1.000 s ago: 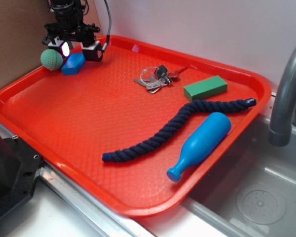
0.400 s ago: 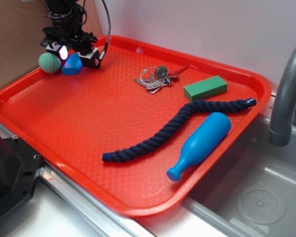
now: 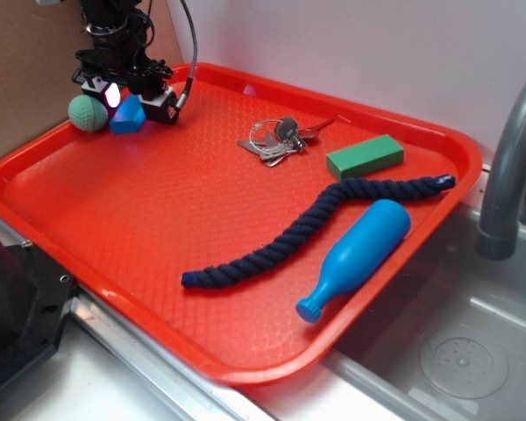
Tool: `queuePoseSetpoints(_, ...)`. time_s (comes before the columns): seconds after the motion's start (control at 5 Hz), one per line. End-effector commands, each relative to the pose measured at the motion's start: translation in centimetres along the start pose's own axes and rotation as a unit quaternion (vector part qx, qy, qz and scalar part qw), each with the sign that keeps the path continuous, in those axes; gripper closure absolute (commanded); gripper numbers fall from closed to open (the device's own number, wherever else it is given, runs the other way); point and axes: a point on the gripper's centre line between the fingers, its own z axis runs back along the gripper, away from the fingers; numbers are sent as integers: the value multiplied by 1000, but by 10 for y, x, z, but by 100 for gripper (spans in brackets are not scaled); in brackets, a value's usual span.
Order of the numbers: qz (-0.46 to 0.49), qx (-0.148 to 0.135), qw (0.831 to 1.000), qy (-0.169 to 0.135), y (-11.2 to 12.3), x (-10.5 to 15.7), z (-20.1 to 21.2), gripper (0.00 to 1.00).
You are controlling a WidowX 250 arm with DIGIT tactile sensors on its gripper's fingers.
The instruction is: Grab the blue block.
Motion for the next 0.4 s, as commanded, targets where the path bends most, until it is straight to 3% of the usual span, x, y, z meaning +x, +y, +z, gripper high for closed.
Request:
queuePoseSetpoints(0.0,-9,-2,998,55,-8,-24,-17,0)
queuePoseSetpoints(0.2,-29,-39,994,93,-15,-22,-31,0)
